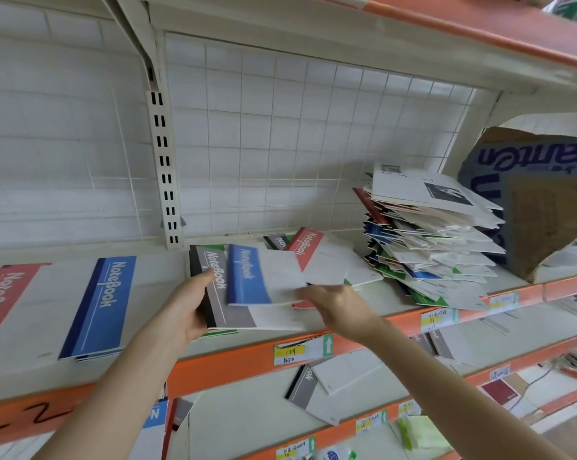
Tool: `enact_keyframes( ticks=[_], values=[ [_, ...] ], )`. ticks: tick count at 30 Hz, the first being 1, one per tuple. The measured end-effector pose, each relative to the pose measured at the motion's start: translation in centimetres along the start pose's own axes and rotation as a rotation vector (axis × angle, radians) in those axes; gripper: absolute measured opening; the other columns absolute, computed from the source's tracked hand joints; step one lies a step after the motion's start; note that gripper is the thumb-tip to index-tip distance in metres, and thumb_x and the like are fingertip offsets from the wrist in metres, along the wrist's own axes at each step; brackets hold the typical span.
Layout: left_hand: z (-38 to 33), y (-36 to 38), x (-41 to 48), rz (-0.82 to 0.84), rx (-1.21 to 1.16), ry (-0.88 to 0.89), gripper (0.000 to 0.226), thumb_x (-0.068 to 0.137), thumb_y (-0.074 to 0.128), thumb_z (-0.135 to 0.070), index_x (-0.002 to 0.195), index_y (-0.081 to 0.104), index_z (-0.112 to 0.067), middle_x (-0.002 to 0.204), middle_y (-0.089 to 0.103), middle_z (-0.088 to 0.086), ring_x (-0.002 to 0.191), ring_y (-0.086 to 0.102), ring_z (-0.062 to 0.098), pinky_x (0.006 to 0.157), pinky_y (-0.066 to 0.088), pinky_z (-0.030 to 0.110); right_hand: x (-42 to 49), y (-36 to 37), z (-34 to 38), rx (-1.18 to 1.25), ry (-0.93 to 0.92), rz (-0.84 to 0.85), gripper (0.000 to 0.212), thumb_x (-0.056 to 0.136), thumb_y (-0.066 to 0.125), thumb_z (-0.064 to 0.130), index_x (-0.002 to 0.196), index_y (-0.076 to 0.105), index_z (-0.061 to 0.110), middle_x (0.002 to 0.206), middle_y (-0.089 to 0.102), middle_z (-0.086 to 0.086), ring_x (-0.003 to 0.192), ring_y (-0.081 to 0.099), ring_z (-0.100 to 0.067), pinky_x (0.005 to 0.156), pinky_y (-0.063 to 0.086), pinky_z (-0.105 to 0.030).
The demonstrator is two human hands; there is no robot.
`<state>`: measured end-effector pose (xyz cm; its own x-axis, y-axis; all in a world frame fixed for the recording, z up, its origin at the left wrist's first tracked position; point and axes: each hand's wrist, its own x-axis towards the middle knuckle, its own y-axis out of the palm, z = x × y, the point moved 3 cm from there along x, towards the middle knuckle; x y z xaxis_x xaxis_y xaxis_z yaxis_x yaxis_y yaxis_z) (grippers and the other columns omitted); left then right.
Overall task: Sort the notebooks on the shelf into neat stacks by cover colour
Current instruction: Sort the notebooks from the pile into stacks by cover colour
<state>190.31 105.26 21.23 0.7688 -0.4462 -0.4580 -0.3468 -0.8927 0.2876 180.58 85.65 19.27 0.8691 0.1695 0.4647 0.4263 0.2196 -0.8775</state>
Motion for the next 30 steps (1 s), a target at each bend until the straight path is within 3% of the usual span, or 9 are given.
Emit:
enact_keyframes(
  ticks=[2, 4, 7, 9, 13, 18, 23, 28, 30],
  values=[
    [0.1, -0.1, 0.2, 0.004, 0.049, -0.009, 0.013, 0.098, 0.047, -0.016, 0.104, 0.052, -0.006, 0.086, 0.061, 0.012, 0.071, 0.058, 0.025, 0.059, 0.044, 0.037, -0.1, 0.2, 1.8, 0.117, -0.112, 0.072, 0.030, 0.087, 0.044, 0.013, 0.101, 0.068, 0.001, 0.093, 0.072, -0.012, 0.078, 0.068, -0.021, 0.069, 0.053, -0.027],
    [0.1, -0.5, 0.3, -0.010, 0.082, -0.005, 0.016, 0.095, 0.050, -0.007, 0.110, 0.049, -0.004, 0.090, 0.061, 0.012, 0.071, 0.057, 0.025, 0.061, 0.044, 0.038, 0.3, 0.0, 1.9, 0.210, -0.064, 0.132, 0.030, 0.093, 0.046, 0.021, 0.104, 0.068, 0.004, 0.107, 0.070, -0.009, 0.093, 0.067, -0.022, 0.082, 0.049, -0.023],
    [0.0, -0.8, 0.3, -0.019, 0.101, 0.010, 0.017, 0.094, 0.049, -0.005, 0.111, 0.048, -0.004, 0.084, 0.060, 0.009, 0.070, 0.057, 0.025, 0.056, 0.044, 0.036, 1.4, -0.4, -1.3, 0.113, 0.287, 0.093, 0.035, 0.093, 0.045, 0.028, 0.117, 0.063, 0.011, 0.121, 0.064, -0.004, 0.110, 0.059, -0.021, 0.089, 0.042, -0.023],
    [0.0, -1.0, 0.2, -0.018, 0.101, 0.017, 0.017, 0.094, 0.049, -0.005, 0.111, 0.048, -0.003, 0.083, 0.060, 0.009, 0.070, 0.058, 0.025, 0.055, 0.044, 0.036, 1.7, -0.1, -3.8, -0.037, 0.548, 0.196, 0.036, 0.095, 0.047, 0.029, 0.126, 0.056, 0.014, 0.130, 0.056, -0.005, 0.120, 0.051, -0.023, 0.093, 0.041, -0.028],
    [0.0, -1.4, 0.1, -0.028, 0.071, 0.020, 0.020, 0.094, 0.049, -0.006, 0.113, 0.048, -0.005, 0.084, 0.060, 0.010, 0.072, 0.058, 0.026, 0.055, 0.044, 0.037, 2.5, 0.8, -5.3, -0.127, 0.698, 0.370, 0.032, 0.093, 0.046, 0.036, 0.113, 0.056, 0.014, 0.118, 0.059, -0.008, 0.105, 0.054, -0.028, 0.078, 0.040, -0.030],
    [0.2, -1.4, 0.1, -0.027, 0.038, 0.018, 0.022, 0.094, 0.050, -0.007, 0.116, 0.048, -0.006, 0.086, 0.061, 0.010, 0.074, 0.059, 0.026, 0.055, 0.044, 0.037, 3.6, 0.7, -5.1, -0.393, 0.567, 0.456, 0.033, 0.099, 0.034, 0.032, 0.116, 0.056, 0.014, 0.117, 0.061, -0.009, 0.106, 0.055, -0.030, 0.078, 0.040, -0.031],
    [0.4, -1.5, 0.0, -0.020, 0.014, 0.010, 0.021, 0.094, 0.050, -0.007, 0.115, 0.047, -0.006, 0.087, 0.060, 0.010, 0.075, 0.058, 0.026, 0.059, 0.045, 0.039, 2.8, 0.8, -4.5, -0.520, 0.548, 0.389, 0.021, 0.095, 0.034, 0.008, 0.112, 0.047, 0.007, 0.104, 0.064, -0.013, 0.087, 0.058, -0.030, 0.064, 0.034, -0.030],
    [0.1, -1.6, -0.5, -0.011, -0.001, 0.021, 0.018, 0.096, 0.048, -0.009, 0.114, 0.047, -0.007, 0.087, 0.060, 0.010, 0.074, 0.057, 0.025, 0.058, 0.045, 0.038, 2.1, -0.2, -4.3, -0.513, 0.592, 0.343, 0.025, 0.090, 0.037, 0.000, 0.113, 0.046, 0.005, 0.101, 0.064, -0.014, 0.092, 0.061, -0.030, 0.062, 0.032, -0.029],
    [-0.1, -1.5, -0.8, 0.001, -0.004, 0.031, 0.017, 0.096, 0.047, -0.010, 0.113, 0.047, -0.007, 0.086, 0.059, 0.009, 0.073, 0.057, 0.025, 0.059, 0.045, 0.038, 1.2, -0.3, -4.7, -0.511, 0.564, 0.189, 0.025, 0.084, 0.045, -0.006, 0.106, 0.050, 0.003, 0.090, 0.066, -0.015, 0.079, 0.063, -0.031, 0.055, 0.030, -0.029]
  ],
)
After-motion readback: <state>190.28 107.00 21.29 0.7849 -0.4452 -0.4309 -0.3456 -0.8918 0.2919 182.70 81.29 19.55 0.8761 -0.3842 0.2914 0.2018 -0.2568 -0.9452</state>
